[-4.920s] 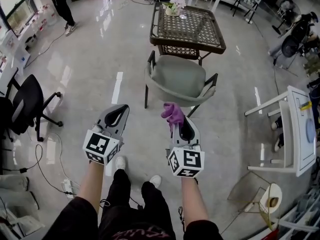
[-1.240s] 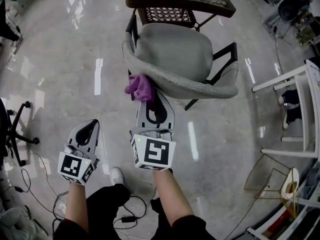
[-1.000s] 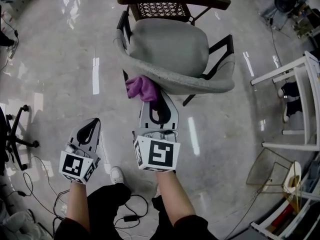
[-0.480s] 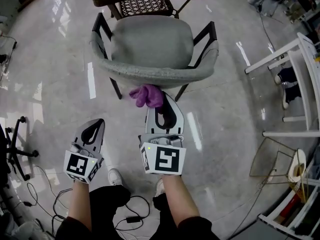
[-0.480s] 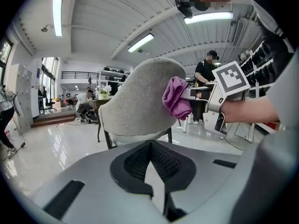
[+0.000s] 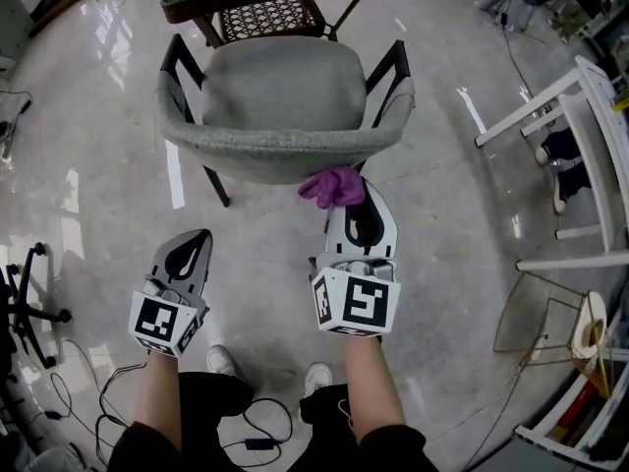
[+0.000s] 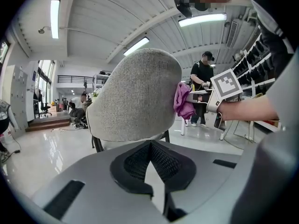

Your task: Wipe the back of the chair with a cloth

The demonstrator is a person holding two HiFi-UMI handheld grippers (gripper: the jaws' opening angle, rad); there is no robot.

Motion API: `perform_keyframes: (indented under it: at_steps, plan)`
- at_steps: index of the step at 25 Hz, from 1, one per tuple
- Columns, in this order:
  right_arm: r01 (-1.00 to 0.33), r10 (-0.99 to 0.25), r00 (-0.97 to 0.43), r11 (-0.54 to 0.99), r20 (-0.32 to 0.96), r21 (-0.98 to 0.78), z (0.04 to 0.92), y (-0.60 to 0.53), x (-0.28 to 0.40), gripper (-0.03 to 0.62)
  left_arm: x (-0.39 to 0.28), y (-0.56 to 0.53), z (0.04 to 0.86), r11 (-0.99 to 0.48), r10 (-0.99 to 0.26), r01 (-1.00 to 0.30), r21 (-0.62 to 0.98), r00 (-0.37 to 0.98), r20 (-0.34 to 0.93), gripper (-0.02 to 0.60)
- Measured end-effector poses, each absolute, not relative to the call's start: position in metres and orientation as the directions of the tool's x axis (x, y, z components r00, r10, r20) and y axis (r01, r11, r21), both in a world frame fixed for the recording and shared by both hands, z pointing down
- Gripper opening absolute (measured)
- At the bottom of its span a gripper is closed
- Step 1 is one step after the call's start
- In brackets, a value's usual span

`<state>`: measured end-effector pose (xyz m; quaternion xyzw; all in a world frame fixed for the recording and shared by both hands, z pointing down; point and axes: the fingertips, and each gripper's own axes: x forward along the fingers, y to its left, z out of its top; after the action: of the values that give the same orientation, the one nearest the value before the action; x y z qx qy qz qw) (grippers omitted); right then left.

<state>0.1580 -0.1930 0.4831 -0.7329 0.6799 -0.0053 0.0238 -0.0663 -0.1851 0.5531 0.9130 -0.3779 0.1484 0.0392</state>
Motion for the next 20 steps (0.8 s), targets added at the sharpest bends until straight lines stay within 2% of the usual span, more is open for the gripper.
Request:
perform_keyframes:
  at_steps: [6, 10, 15, 18, 20]
  plan:
    - [-0.983, -0.986, 0.164, -0.163, -0.002, -0.087, 0.497, -0.199, 0.203, 0.077, -0.068, -0.194, 0.558, -0.706, -0.697, -0.704, -0.078, 0.672, 0.248, 0.009]
    - [-0.986, -0.988, 0.154, -0.151, -0.031, -0.068, 0.5, -0.193, 0.198, 0.077, -0.075, -0.202, 0.556, -0.692, -0.718, -0.714, -0.105, 0.666, 0.203, 0.009]
    - [-0.998, -0.994, 0.058, -0.058, -0.088, 0.002, 0.512, -0.166, 0.143, 0.077, -0.092, -0.209, 0.562, -0.679, -0.733, -0.722, -0.133, 0.662, 0.153, 0.009]
    - [-0.994, -0.989, -0.063, 0.051, -0.134, 0.093, 0.516, -0.162, 0.085, 0.077, -0.104, -0.211, 0.568, -0.664, -0.748, -0.731, -0.156, 0.651, 0.132, 0.009]
    - [-0.984, -0.983, -0.143, 0.128, -0.115, 0.125, 0.525, -0.169, 0.049, 0.077, -0.114, -0.209, 0.572, -0.653, -0.757, -0.737, -0.175, 0.64, 0.13, 0.009]
